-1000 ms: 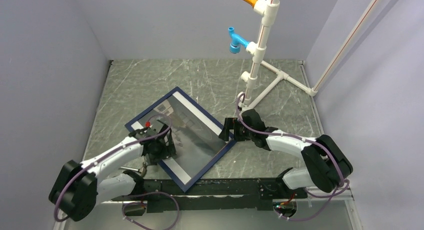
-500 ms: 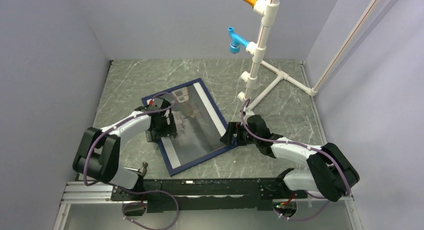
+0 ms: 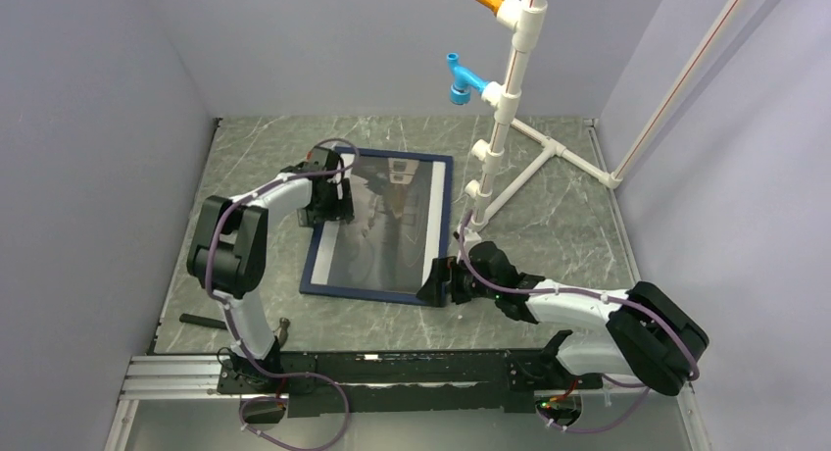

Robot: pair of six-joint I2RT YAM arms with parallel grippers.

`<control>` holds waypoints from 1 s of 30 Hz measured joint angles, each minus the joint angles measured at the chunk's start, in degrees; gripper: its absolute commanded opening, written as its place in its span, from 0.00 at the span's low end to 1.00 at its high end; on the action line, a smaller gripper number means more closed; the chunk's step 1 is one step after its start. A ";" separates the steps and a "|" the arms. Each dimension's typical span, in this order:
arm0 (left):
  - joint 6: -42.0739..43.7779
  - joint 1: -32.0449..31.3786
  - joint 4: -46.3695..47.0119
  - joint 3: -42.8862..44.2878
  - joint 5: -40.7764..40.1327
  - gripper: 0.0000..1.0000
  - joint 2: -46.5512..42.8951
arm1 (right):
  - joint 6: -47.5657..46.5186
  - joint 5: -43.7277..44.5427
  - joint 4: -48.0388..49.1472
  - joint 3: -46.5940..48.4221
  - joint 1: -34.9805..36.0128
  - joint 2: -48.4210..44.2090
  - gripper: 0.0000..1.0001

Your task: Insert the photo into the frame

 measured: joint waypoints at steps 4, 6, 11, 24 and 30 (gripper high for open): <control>1.38 0.37 1.75 7.23 -0.11 0.94 5.31 | 2.95 -2.21 2.62 0.20 4.72 2.08 1.00; 1.42 0.33 1.36 10.67 0.28 0.98 7.02 | 4.33 -4.04 3.52 1.16 6.93 3.96 1.00; -0.02 -1.46 -5.42 17.75 0.17 0.99 7.34 | 6.08 -5.46 5.40 3.72 10.93 8.00 1.00; -15.98 -3.76 -10.93 -13.53 -1.70 0.98 -37.03 | 6.75 -1.64 1.66 4.48 12.02 2.64 1.00; -27.47 -9.44 -10.19 -30.45 -0.24 0.95 -46.47 | 6.19 0.46 -0.79 5.53 12.02 -0.48 1.00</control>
